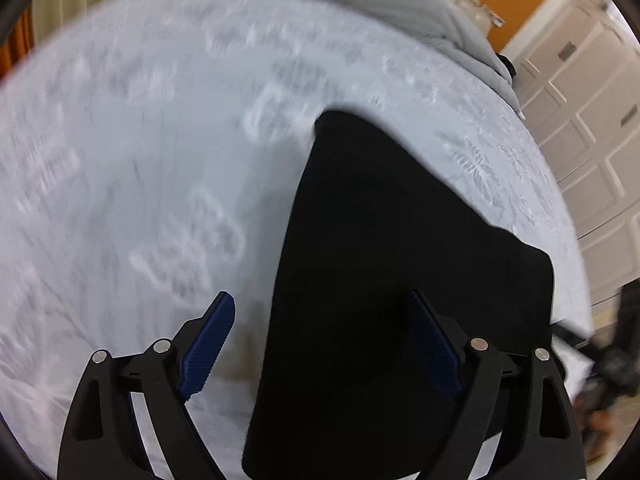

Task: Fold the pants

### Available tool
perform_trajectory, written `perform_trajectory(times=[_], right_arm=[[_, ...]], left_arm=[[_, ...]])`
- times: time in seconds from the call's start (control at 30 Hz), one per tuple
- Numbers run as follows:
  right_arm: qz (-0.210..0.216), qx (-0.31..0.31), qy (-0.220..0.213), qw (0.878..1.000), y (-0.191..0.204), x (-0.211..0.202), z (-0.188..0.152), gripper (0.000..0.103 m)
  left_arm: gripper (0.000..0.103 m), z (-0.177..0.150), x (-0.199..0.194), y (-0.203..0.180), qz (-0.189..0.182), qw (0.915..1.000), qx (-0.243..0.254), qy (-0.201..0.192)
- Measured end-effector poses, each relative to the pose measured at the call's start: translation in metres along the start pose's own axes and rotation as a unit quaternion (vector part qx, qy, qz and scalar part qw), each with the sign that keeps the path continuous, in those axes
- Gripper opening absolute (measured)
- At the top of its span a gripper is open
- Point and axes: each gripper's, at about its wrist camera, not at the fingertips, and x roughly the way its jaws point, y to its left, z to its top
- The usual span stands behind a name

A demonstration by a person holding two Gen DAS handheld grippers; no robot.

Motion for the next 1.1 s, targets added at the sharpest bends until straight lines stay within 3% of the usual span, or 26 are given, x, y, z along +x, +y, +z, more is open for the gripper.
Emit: perform_trajectory(times=[0.03, 0.07, 0.1, 0.13, 0.17, 0.2, 0.23, 0.37, 0.4, 0.47, 0.5, 0.53, 0.57, 0.6, 0.67, 0.73, 0.77, 0.9, 1.03, 1.07, 1.1], right_arm=[[0.006, 0.011, 0.006, 1.000, -0.001, 0.008, -0.001, 0.096], [0.015, 0.011, -0.019, 1.000, 0.000, 0.008, -0.002, 0.093], [0.020, -0.007, -0.031, 0.999, 0.006, 0.007, -0.001, 0.083], [0.026, -0.016, -0.037, 0.999, 0.012, 0.004, 0.001, 0.064], [0.030, -0.012, -0.051, 0.998, 0.017, -0.004, 0.004, 0.048], [0.045, -0.019, -0.066, 0.997, 0.023, -0.015, 0.005, 0.042], [0.067, -0.032, -0.087, 0.993, 0.034, -0.033, 0.007, 0.040], [0.119, -0.080, -0.130, 0.981, 0.066, -0.073, 0.003, 0.037], [0.106, -0.093, -0.128, 0.982, 0.072, -0.070, 0.003, 0.039], [0.035, -0.096, -0.096, 0.990, 0.070, -0.040, 0.006, 0.058], [0.002, -0.091, -0.080, 0.993, 0.065, -0.028, 0.008, 0.062], [-0.073, -0.074, -0.058, 0.993, 0.055, -0.009, 0.010, 0.062], [-0.091, -0.064, -0.058, 0.992, 0.045, -0.007, 0.008, 0.063], [-0.080, -0.057, -0.065, 0.993, 0.044, -0.010, 0.007, 0.063], [-0.028, -0.062, -0.101, 0.993, 0.053, -0.030, 0.006, 0.063], [-0.021, -0.111, -0.134, 0.984, 0.080, -0.044, 0.003, 0.065], [-0.027, -0.128, -0.138, 0.982, 0.088, -0.041, 0.003, 0.071], [-0.077, -0.142, -0.113, 0.980, 0.099, -0.008, 0.009, 0.075], [-0.049, -0.119, -0.097, 0.987, 0.084, 0.015, 0.026, 0.075], [-0.044, -0.122, -0.103, 0.986, 0.084, 0.018, 0.026, 0.057], [-0.041, -0.132, -0.102, 0.985, 0.088, 0.021, 0.027, 0.046]], left_arm=[[0.087, -0.002, 0.010, 0.011, -0.032, 0.9988, -0.028, 0.023], [0.087, -0.004, 0.019, 0.019, -0.062, 0.9959, -0.052, 0.040], [0.086, -0.005, 0.019, 0.023, -0.074, 0.9952, -0.057, 0.028], [0.074, -0.004, 0.018, 0.020, -0.081, 0.9954, -0.045, 0.024], [0.047, -0.003, 0.016, 0.015, -0.097, 0.9945, -0.030, 0.026], [0.044, -0.001, 0.013, 0.012, -0.098, 0.9946, -0.023, 0.026], [0.034, -0.001, 0.004, 0.013, -0.104, 0.9939, -0.031, 0.015], [0.033, -0.004, -0.049, 0.009, -0.143, 0.9893, -0.022, -0.019], [0.033, -0.006, -0.059, 0.009, -0.131, 0.9909, -0.014, -0.028], [0.044, -0.013, -0.065, 0.019, -0.082, 0.9958, -0.013, -0.039], [0.046, -0.017, -0.060, 0.025, -0.050, 0.9980, -0.014, -0.036], [0.048, -0.021, -0.049, 0.029, -0.001, 0.9997, -0.012, -0.022], [0.051, -0.023, -0.038, 0.032, 0.034, 0.9993, -0.012, -0.005], [0.053, -0.026, -0.034, 0.034, 0.042, 0.9990, -0.013, -0.002], [0.054, -0.028, -0.044, 0.023, 0.053, 0.9980, 0.007, -0.033], [0.059, -0.030, -0.061, 0.002, 0.084, 0.9918, 0.054, -0.081], [0.066, -0.030, -0.066, -0.009, 0.091, 0.9877, 0.075, -0.103], [0.070, -0.033, -0.068, -0.051, 0.119, 0.9704, 0.148, -0.149], [0.070, -0.028, -0.054, -0.065, 0.121, 0.9672, 0.171, -0.143], [0.070, -0.028, -0.051, -0.067, 0.121, 0.9673, 0.172, -0.142], [0.070, -0.030, -0.052, -0.072, 0.122, 0.9672, 0.172, -0.141]])
